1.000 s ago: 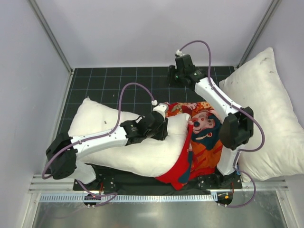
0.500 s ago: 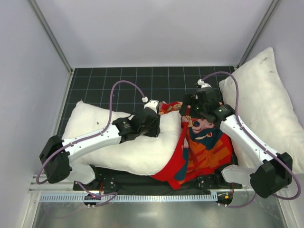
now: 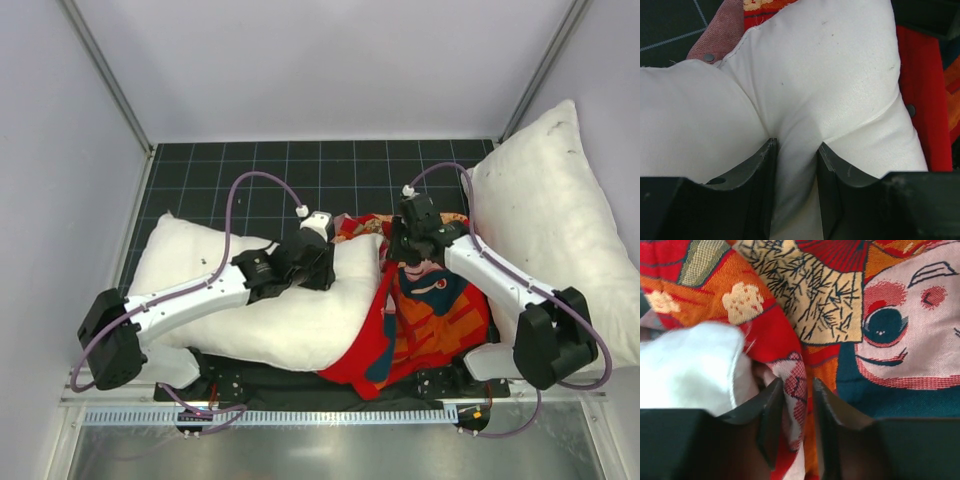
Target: Put the pillow into the pillowcase
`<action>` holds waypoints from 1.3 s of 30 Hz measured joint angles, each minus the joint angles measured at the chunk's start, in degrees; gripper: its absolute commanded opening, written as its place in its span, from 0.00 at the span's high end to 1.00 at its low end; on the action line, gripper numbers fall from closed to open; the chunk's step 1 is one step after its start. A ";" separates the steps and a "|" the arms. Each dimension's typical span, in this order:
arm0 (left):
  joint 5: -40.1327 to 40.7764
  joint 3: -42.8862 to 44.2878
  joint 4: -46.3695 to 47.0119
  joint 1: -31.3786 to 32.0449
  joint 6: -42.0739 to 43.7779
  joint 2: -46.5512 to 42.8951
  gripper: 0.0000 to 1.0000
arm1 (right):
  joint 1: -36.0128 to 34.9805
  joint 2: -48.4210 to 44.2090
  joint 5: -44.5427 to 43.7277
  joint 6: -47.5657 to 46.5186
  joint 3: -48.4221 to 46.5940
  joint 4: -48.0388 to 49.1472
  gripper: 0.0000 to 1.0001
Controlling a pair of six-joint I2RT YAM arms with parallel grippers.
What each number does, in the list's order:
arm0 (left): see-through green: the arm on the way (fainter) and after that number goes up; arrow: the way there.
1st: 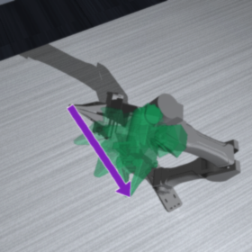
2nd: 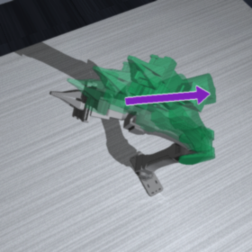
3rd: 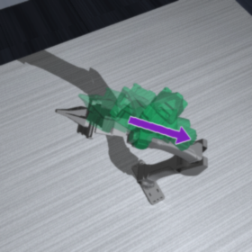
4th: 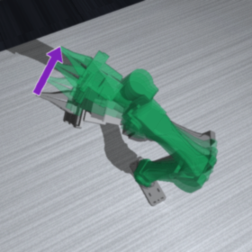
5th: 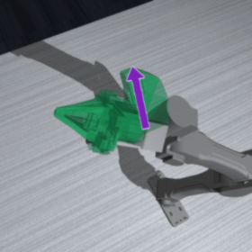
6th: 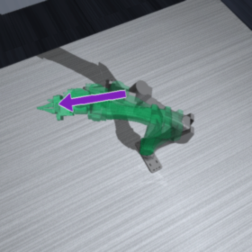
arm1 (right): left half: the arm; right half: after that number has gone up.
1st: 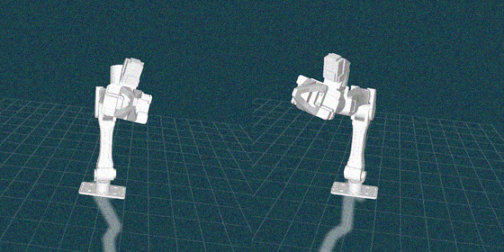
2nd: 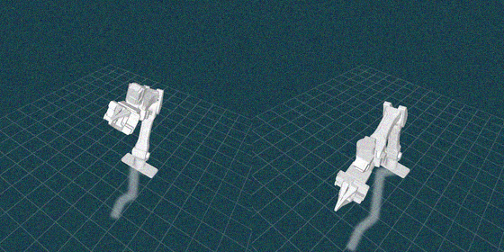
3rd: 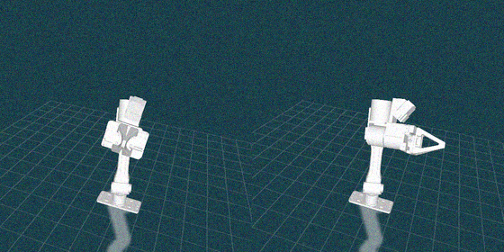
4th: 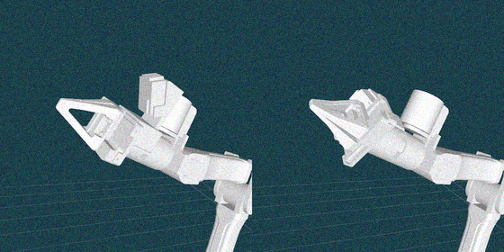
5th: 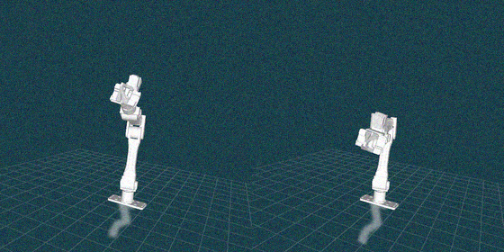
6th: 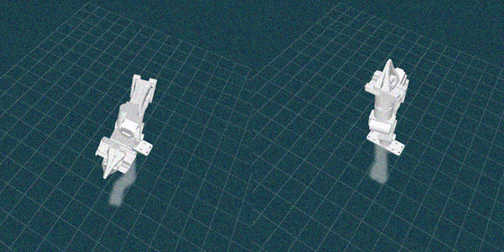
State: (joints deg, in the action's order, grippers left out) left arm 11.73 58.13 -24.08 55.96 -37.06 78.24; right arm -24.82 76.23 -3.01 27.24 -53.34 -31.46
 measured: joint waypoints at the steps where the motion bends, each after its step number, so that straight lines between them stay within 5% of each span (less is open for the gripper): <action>1: -0.39 -0.22 0.02 -0.02 0.07 -0.33 0.62 | 0.00 0.85 -0.68 -0.11 -0.20 0.00 0.74; 3: -0.90 -0.52 0.02 -0.07 0.13 -0.76 0.62 | -0.09 3.45 -1.88 -0.26 -1.66 -0.37 0.96; 19: -3.67 -3.17 2.99 0.33 3.67 -3.37 0.66 | -0.13 10.91 -2.78 1.42 -16.76 -2.86 0.96; 29: -6.71 -5.99 5.77 1.07 8.66 -6.58 0.65 | -0.31 16.28 7.39 0.52 -26.14 -4.20 0.96; 39: -2.62 -0.59 2.99 0.72 6.82 1.95 0.64 | -12.11 16.28 10.84 1.81 -26.86 -0.33 0.96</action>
State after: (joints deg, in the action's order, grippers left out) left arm 9.10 57.54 -21.08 56.69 -30.24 80.18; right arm -36.93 92.51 7.84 29.06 -80.20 -31.79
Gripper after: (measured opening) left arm 0.355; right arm 0.073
